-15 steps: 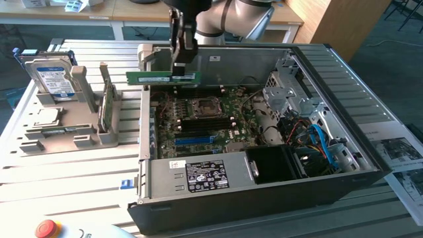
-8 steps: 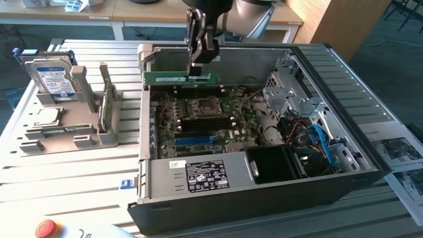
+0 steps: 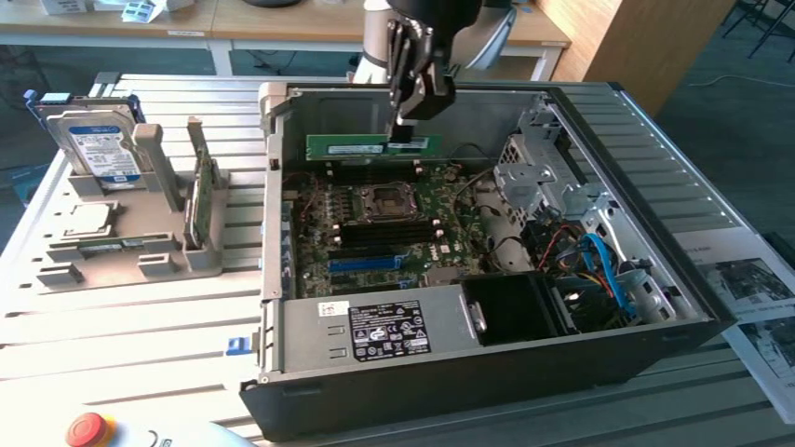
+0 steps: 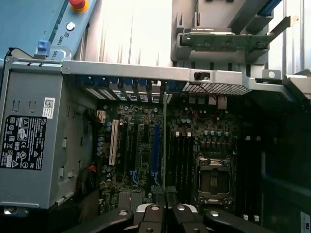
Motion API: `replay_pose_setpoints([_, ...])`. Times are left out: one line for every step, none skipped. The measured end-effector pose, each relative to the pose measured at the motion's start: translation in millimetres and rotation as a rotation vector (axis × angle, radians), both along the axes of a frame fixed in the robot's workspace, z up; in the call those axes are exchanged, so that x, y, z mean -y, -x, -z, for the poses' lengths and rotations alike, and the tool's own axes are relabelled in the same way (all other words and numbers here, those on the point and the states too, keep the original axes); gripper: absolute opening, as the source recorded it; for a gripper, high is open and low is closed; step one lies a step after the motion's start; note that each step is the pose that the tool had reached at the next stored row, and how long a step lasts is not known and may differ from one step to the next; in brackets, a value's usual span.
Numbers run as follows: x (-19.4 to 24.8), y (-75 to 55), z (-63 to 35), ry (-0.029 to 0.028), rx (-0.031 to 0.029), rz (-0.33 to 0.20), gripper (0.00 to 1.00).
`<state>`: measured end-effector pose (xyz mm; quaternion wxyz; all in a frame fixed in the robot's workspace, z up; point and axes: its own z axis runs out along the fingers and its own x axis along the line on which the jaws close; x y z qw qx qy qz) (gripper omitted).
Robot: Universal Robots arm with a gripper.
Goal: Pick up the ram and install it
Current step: 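Pick up the ram and move it above insertion slot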
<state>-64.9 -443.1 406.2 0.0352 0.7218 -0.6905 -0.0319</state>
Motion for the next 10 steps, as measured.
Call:
replay_pose_setpoints([0.1,-3.9,0.0,0.0001,-0.0002,0.000,0.12])
replay_pose_setpoints([0.1,-7.4,0.0,0.0001,-0.0004,-0.001,0.12])
replay_pose_setpoints([0.2,-10.6,0.0,0.0001,-0.0005,-0.001,0.12])
replay_pose_setpoints([0.2,-13.5,0.0,0.0001,-0.0006,-0.001,0.12])
replay_pose_setpoints([0.3,-15.5,0.0,0.0001,-0.0006,-0.001,0.12])
replay_pose_setpoints([0.3,-16.7,0.0,0.0000,-0.0006,-0.002,0.12])
replay_pose_setpoints([0.3,-17.1,0.0,0.0000,-0.0005,-0.002,0.12])
replay_pose_setpoints([0.2,-17.2,0.0,0.0000,-0.0006,-0.002,0.12])
replay_pose_setpoints([0.2,-17.3,0.0,0.0001,-0.0006,-0.002,0.12])
replay_pose_setpoints([0.2,-17.3,0.0,0.0001,-0.0006,-0.002,0.12])
